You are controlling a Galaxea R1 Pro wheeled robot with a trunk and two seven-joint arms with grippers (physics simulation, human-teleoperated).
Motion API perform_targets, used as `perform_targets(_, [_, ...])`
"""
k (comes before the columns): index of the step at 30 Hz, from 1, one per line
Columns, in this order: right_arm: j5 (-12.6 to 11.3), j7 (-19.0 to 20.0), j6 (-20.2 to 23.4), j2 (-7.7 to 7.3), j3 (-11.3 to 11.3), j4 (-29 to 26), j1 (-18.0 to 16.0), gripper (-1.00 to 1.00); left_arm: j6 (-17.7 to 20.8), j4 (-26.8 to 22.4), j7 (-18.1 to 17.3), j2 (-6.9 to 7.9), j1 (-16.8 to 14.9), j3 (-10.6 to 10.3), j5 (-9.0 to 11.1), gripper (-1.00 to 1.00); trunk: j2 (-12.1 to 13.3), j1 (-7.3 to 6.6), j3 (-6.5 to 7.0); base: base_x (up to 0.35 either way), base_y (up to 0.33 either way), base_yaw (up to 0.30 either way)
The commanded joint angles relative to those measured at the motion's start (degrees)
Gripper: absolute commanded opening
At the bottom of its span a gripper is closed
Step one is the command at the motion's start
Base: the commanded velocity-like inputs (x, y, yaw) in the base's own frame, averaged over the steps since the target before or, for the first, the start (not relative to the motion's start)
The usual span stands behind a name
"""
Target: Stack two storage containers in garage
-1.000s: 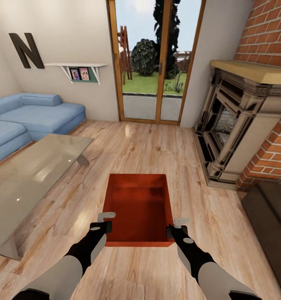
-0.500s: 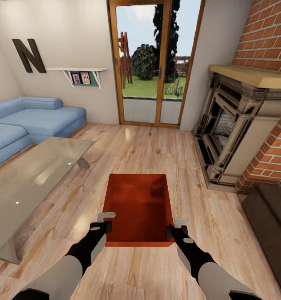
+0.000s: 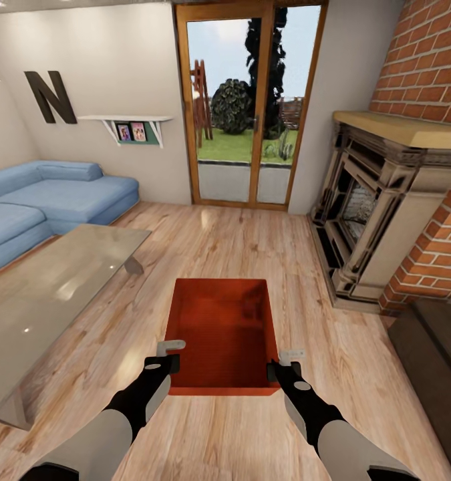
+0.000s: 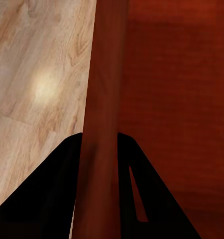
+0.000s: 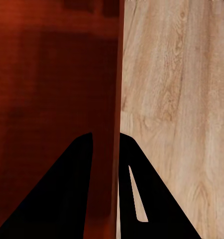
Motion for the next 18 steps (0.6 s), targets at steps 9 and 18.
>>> perform_targets(9, [0.8,-1.0,-2.4,0.06,-1.4,-0.2,-0.1,-1.0,0.5,0.0,1.4,0.05,0.0,4.3,0.7,-1.0,-0.1,0.02,0.72,0.0,0.0,0.0])
perform_targets(18, [0.8,-1.0,-2.4,0.06,-1.5,-0.2,-0.1,-1.0,0.5,0.0,1.4,0.03,0.0,4.3,0.7,-1.0,-0.1,0.02,1.52,0.0,0.0,0.0])
